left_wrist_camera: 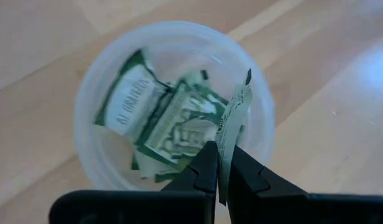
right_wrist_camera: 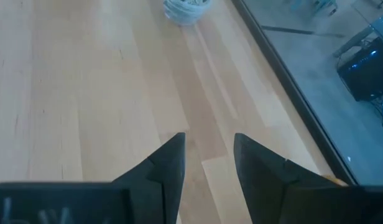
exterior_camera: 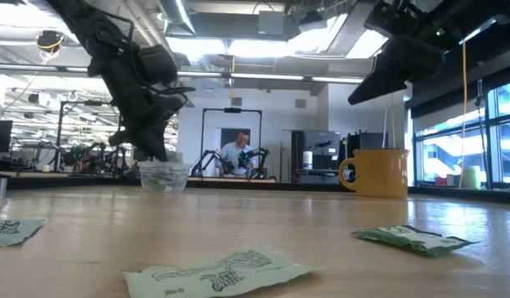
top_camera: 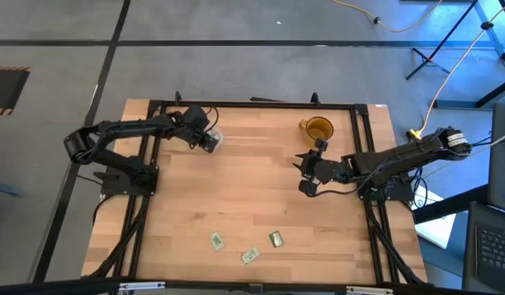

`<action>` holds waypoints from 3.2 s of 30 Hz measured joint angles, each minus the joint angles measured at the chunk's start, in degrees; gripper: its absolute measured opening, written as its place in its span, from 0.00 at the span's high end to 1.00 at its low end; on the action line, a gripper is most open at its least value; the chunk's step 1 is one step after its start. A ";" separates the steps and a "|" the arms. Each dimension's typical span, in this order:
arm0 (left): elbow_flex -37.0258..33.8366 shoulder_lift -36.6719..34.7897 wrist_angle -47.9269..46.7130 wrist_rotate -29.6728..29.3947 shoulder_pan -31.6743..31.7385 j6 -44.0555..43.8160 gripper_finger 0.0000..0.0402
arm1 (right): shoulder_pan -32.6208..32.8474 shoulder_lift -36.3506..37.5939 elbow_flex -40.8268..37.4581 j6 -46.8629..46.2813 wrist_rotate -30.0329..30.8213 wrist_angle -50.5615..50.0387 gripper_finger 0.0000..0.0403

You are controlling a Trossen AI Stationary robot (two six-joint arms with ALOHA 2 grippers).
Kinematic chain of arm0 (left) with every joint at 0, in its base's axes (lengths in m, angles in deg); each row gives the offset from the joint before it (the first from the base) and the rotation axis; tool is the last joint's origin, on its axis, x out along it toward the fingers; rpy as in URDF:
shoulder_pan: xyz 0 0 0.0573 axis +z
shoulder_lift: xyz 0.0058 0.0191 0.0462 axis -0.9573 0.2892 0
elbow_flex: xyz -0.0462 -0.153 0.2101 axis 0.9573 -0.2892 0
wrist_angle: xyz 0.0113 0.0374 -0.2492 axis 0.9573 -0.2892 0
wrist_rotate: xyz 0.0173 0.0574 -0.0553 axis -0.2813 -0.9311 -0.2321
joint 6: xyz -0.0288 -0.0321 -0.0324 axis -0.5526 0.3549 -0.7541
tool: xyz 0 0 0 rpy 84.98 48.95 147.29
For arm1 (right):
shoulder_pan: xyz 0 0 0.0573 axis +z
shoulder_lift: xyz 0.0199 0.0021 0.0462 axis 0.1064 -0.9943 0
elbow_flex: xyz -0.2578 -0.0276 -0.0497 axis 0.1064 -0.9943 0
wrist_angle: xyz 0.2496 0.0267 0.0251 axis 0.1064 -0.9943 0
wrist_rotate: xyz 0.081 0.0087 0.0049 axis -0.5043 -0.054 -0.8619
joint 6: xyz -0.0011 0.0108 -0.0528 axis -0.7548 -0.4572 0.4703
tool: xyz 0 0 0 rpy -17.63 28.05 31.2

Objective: Pick and place Stevia / Truvia into bins
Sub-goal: Put the stevia packet into the transparent container

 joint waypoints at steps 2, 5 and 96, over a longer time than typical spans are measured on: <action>0.00 0.20 0.02 -0.06 0.83 0.00 0.96 | 0.00 0.00 0.00 -0.01 0.00 -0.09 0.65; 0.00 0.18 0.03 0.12 1.92 0.56 0.91 | 0.00 0.00 0.00 -0.05 0.00 -0.06 0.65; 19.37 18.99 -4.84 -7.15 -64.74 -0.14 0.99 | 0.00 -0.04 -5.18 -2.86 -0.15 5.75 0.65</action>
